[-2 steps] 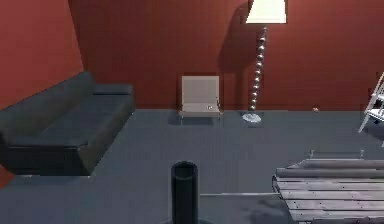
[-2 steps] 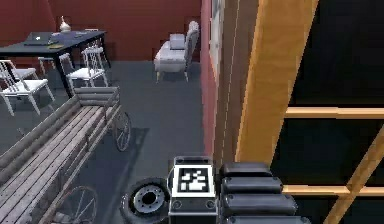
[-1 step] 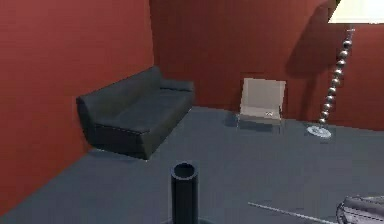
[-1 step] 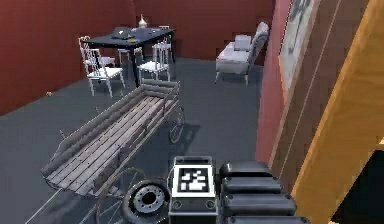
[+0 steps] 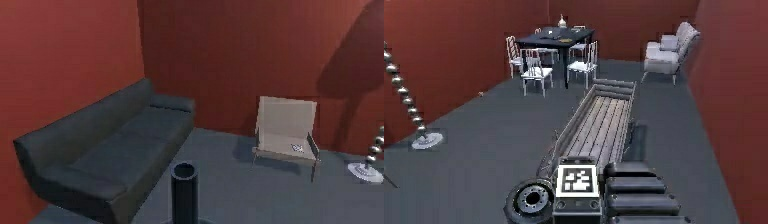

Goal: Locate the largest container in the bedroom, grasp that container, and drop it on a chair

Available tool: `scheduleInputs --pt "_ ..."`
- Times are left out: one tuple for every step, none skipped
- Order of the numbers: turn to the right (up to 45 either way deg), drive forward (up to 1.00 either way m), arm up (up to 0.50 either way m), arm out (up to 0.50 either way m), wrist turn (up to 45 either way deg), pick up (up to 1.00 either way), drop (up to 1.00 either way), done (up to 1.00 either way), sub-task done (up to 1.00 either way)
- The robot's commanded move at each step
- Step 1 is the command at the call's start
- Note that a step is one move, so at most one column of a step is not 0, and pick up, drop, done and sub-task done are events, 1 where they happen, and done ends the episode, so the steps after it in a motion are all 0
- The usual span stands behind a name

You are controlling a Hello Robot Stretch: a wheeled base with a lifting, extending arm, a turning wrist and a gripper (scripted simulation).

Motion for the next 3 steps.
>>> scheduleInputs --pt "-9.0 0.00 0.00 0.00 0.0 0.00 0.00 0.00 0.00" --pt "0.0 0.35 0.00 0.00 0.0 0.00 0.00 0.00 0.00" --pt "45.0 0.00 0.00 0.00 0.0 0.00 0.00 0.00 0.00"
